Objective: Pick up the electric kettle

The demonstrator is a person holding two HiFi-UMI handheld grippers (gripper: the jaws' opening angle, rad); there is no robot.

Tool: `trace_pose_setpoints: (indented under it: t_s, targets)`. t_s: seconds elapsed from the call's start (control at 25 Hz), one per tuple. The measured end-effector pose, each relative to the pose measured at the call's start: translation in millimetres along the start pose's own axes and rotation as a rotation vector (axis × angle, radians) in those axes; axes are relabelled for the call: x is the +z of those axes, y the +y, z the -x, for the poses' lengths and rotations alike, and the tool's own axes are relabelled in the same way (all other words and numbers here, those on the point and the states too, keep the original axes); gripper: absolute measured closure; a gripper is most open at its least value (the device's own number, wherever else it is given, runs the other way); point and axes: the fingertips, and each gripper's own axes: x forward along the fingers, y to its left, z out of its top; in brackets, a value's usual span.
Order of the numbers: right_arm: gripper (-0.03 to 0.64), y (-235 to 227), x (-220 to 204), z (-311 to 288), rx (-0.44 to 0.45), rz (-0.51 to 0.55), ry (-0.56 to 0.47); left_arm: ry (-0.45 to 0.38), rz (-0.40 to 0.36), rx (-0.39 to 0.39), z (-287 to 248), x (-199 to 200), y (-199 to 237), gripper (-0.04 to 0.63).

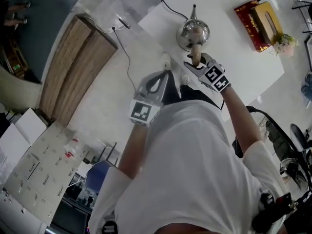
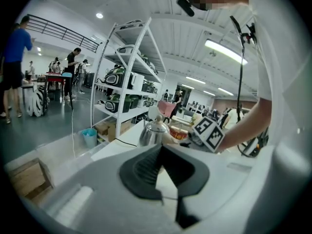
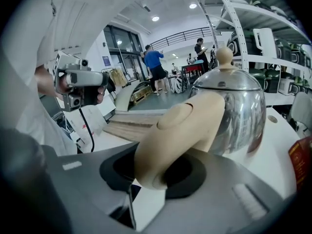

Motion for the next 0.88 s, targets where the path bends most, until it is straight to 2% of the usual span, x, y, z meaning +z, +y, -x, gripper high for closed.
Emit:
trace_pose_setpoints:
  t_s: [0.52, 0.88]
  targets:
    - [0.495, -1.3, 41.5, 8.2, -0.032, -0.032, -0.073, -0.011, -0.038, -0.025, 10.0, 14.2, 8.5, 0.594]
    - [0.495, -7.2, 46.7, 40.4, -0.129, -0.113, -0.127, -0.003, -0.082, -0.117, 3.7, 23.5, -3.6, 0.594]
